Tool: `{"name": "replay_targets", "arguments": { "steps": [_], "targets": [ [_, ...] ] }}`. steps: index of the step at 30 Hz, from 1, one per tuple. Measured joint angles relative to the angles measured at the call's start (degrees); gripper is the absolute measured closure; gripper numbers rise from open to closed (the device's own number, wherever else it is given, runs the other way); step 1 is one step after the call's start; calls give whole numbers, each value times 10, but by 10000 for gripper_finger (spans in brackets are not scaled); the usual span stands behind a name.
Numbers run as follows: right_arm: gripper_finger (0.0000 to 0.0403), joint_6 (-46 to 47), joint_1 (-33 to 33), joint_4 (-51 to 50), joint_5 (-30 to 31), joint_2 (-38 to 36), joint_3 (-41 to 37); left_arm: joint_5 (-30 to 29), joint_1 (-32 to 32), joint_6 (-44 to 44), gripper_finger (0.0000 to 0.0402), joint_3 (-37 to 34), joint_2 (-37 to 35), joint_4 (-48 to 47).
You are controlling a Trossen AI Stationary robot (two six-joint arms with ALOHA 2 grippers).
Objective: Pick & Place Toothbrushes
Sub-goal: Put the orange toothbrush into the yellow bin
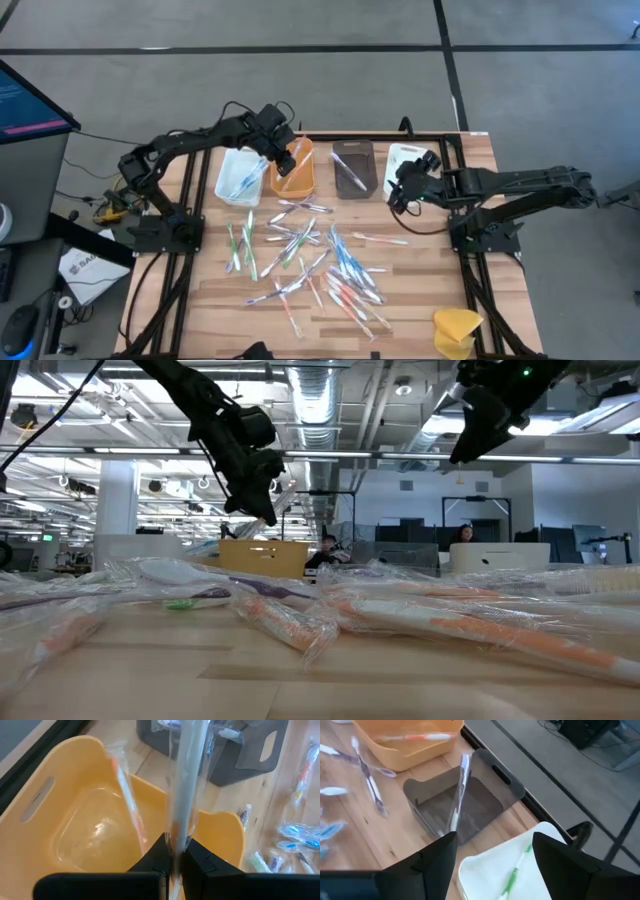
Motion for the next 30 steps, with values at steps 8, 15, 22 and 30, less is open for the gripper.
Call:
{"name": "replay_targets", "arguments": {
  "steps": [8, 15, 22, 30],
  "targets": [
    [148, 4, 17, 31, 5, -1, -36, 0, -7, -19, 389, 0, 0, 0],
    [148, 50, 13, 7, 34, -3, -39, 0, -5, -32, 384, -37, 0, 18],
    [148, 52, 14, 10, 33, -3, -39, 0, -5, -32, 370, -60, 0, 47],
    [148, 52, 14, 11, 33, -3, -39, 0, -5, -27, 344, -66, 0, 71]
  ]
}}
